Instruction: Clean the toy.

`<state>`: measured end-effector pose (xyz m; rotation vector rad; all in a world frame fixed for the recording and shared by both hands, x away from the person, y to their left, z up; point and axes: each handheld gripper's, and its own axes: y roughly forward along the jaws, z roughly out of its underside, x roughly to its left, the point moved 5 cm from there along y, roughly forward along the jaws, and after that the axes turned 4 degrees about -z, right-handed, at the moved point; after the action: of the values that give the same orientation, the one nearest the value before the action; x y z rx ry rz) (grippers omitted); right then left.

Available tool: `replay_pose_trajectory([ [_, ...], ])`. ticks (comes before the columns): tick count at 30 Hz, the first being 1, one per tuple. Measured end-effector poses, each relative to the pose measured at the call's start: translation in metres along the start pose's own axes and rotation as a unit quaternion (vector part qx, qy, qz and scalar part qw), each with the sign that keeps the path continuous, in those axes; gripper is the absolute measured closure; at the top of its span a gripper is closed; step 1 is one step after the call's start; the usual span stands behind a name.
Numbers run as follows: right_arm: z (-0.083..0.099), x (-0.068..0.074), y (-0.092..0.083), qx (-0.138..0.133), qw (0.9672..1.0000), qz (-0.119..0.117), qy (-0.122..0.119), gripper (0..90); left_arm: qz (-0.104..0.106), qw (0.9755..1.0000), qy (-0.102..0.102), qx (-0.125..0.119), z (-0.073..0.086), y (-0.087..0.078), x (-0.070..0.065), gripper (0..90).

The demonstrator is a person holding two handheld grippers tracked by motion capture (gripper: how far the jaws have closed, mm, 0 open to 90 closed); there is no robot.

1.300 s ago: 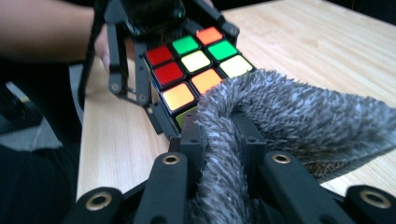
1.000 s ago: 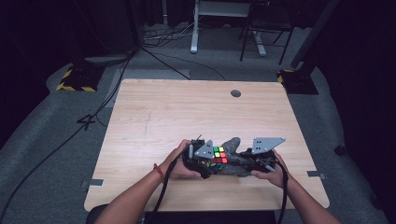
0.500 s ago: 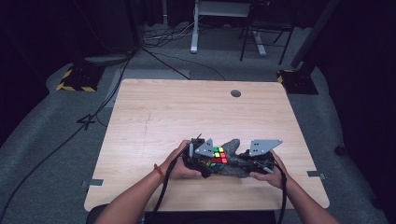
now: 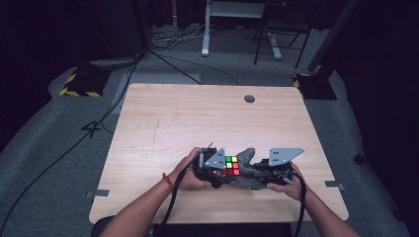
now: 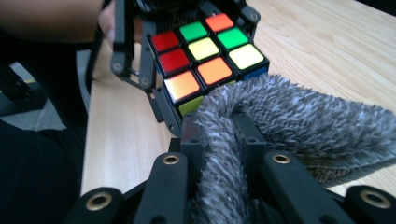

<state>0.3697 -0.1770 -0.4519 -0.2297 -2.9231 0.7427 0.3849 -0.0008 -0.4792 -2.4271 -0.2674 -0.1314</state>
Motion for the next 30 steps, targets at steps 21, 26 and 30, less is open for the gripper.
replay_pose_trajectory([
  [21,-0.001,-0.002,-0.003,-0.006,0.9998,-0.007,0.016,77.4,-0.013,0.9995,-0.028,-0.011,0.003,0.002,0.004,32.7],
  [26,-0.005,-0.002,-0.005,-0.019,0.9997,0.000,0.013,77.4,-0.015,0.9997,-0.019,-0.006,0.003,0.002,0.001,32.6],
  [30,-0.005,-0.008,-0.002,-0.010,0.9994,0.027,0.021,77.4,0.001,0.9994,-0.019,-0.029,-0.002,-0.003,-0.002,33.0],
])
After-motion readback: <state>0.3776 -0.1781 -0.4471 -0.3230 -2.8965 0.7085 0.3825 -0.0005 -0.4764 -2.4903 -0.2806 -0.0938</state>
